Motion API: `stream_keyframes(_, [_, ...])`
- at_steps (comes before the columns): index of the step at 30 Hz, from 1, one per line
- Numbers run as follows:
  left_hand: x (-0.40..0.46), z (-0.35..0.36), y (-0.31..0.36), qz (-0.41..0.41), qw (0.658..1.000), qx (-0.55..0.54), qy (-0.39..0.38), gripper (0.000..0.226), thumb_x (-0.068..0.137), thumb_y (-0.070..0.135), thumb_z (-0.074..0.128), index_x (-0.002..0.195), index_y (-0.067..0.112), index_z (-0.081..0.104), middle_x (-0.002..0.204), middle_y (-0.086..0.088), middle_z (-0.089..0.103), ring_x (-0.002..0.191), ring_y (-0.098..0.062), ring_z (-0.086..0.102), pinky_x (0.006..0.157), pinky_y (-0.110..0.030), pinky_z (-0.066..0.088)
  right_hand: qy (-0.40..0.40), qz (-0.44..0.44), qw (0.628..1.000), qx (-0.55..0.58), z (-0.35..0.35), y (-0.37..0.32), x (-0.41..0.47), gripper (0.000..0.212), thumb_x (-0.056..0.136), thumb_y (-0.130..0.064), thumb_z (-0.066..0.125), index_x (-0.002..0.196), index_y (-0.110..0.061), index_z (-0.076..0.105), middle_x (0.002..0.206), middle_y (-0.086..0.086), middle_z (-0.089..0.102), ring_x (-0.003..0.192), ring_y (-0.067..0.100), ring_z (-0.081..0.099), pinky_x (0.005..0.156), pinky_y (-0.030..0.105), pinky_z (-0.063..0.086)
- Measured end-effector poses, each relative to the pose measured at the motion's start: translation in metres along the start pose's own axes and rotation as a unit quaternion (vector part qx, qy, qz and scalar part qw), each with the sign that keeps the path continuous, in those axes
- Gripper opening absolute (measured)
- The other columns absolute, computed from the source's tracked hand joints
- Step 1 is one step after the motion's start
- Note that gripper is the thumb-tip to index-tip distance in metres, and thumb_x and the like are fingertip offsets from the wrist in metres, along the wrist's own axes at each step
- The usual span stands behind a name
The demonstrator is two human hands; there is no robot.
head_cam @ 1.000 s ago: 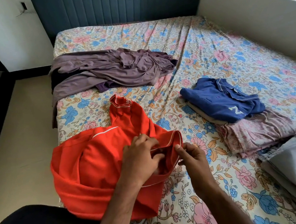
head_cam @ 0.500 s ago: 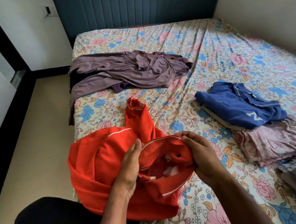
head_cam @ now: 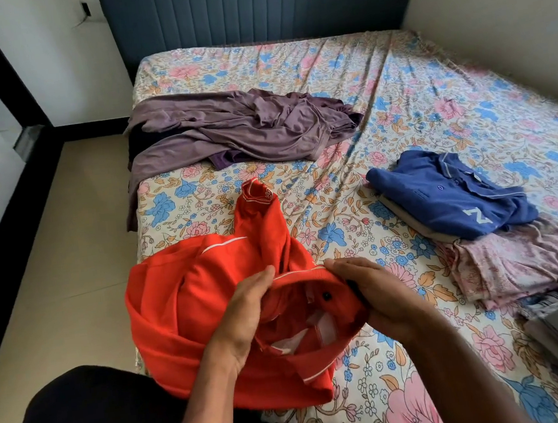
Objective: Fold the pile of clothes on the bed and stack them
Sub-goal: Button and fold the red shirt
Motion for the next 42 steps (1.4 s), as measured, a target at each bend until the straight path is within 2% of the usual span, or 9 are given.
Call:
stream_keyframes(4, [-0.005, -0.002, 0.005, 0.196, 0.953, 0.23, -0.023, 0.049, 0.068, 0.034, 0.087, 0.105, 0.026, 0.056, 0.094, 0.005, 0.061, 0.085, -0.01, 0.06, 0.078, -0.022, 0.049, 0.028, -0.044, 0.998, -0.022, 0.004, -0.001, 0.0, 0.028, 0.1, -0.033, 0.06, 0.094, -0.009, 0.072, 0.087, 0.013, 0.075, 0.075, 0.025, 0.072, 0.072, 0.038, 0.061])
stream_keyframes(7, [-0.004, -0.005, 0.009, 0.279, 0.904, 0.32, 0.05, 0.031, 0.071, 0.015, 0.084, 0.092, 0.028, 0.065, 0.086, 0.009, 0.06, 0.082, -0.009, 0.059, 0.072, -0.021, 0.043, -0.005, -0.107, 0.984, -0.145, 0.005, -0.004, -0.004, 0.022, 0.093, -0.032, 0.071, 0.093, -0.011, 0.064, 0.08, 0.005, 0.075, 0.07, 0.028, 0.072, 0.06, 0.032, 0.058])
stream_keyframes(10, [-0.008, -0.008, 0.021, 0.327, 0.874, 0.335, 0.133, 0.021, 0.077, 0.009, 0.08, 0.091, 0.023, 0.072, 0.088, 0.007, 0.06, 0.083, -0.004, 0.059, 0.075, -0.015, 0.044, 0.004, -0.184, 0.934, -0.307, -0.002, 0.002, -0.003, 0.032, 0.083, -0.023, 0.085, 0.1, -0.014, 0.059, 0.088, 0.005, 0.073, 0.08, 0.025, 0.072, 0.065, 0.036, 0.057])
stream_keyframes(14, [-0.018, -0.016, 0.034, 0.355, 0.827, 0.385, 0.206, 0.033, 0.069, 0.022, 0.078, 0.102, 0.02, 0.079, 0.1, 0.0, 0.054, 0.093, -0.013, 0.052, 0.088, -0.02, 0.041, 0.113, -0.322, 0.863, -0.372, -0.018, 0.001, -0.011, 0.028, 0.08, -0.01, 0.083, 0.095, -0.026, 0.066, 0.092, -0.01, 0.07, 0.089, 0.014, 0.068, 0.069, 0.037, 0.058])
stream_keyframes(18, [-0.022, -0.013, 0.033, 0.342, 0.831, 0.398, 0.182, 0.039, 0.068, 0.012, 0.09, 0.1, 0.021, 0.069, 0.074, 0.009, 0.046, 0.065, -0.012, 0.047, 0.063, -0.029, 0.046, 0.247, -0.394, 0.77, -0.438, -0.019, 0.0, -0.02, 0.035, 0.079, -0.011, 0.081, 0.108, -0.023, 0.065, 0.103, -0.013, 0.062, 0.087, 0.002, 0.062, 0.066, 0.027, 0.053])
stream_keyframes(23, [-0.032, -0.009, 0.038, 0.355, 0.84, 0.366, 0.189, 0.047, 0.072, 0.012, 0.089, 0.068, 0.016, 0.042, 0.053, 0.01, 0.041, 0.048, 0.001, 0.04, 0.05, -0.012, 0.029, 0.299, -0.386, 0.734, -0.472, -0.015, 0.01, -0.022, 0.023, 0.086, -0.026, 0.081, 0.087, -0.024, 0.058, 0.06, -0.015, 0.056, 0.048, 0.002, 0.054, 0.048, 0.02, 0.044])
stream_keyframes(28, [-0.027, -0.02, 0.031, 0.344, 0.806, 0.416, 0.243, 0.041, 0.069, -0.008, 0.082, 0.07, 0.012, 0.046, 0.063, 0.004, 0.044, 0.058, -0.014, 0.04, 0.058, -0.031, 0.037, 0.298, -0.444, 0.702, -0.469, -0.004, 0.011, -0.029, 0.017, 0.09, -0.028, 0.072, 0.089, -0.02, 0.056, 0.054, -0.014, 0.05, 0.039, 0.01, 0.052, 0.036, 0.031, 0.047])
stream_keyframes(36, [-0.031, -0.04, 0.034, 0.324, 0.809, 0.365, 0.329, 0.03, 0.068, -0.015, 0.071, 0.072, 0.008, 0.051, 0.066, -0.002, 0.053, 0.06, -0.022, 0.047, 0.063, -0.023, 0.03, 0.161, -0.286, 0.765, -0.554, -0.009, 0.027, -0.011, 0.028, 0.085, -0.02, 0.07, 0.1, -0.031, 0.049, 0.089, -0.013, 0.062, 0.076, 0.015, 0.061, 0.064, 0.036, 0.052])
stream_keyframes(42, [-0.029, -0.043, 0.025, 0.312, 0.814, 0.385, 0.302, 0.032, 0.068, -0.016, 0.074, 0.078, 0.009, 0.056, 0.071, 0.0, 0.055, 0.063, -0.018, 0.05, 0.065, -0.018, 0.037, 0.209, -0.284, 0.828, -0.437, -0.022, 0.02, -0.008, 0.041, 0.078, 0.001, 0.059, 0.094, -0.035, 0.048, 0.102, -0.013, 0.056, 0.074, 0.019, 0.065, 0.06, 0.042, 0.057])
Point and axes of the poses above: each hand's wrist, its own x-axis towards the middle knuckle, its own z-axis out of the palm, y = z × x, the point moved 5 cm from there along x, towards the middle knuckle
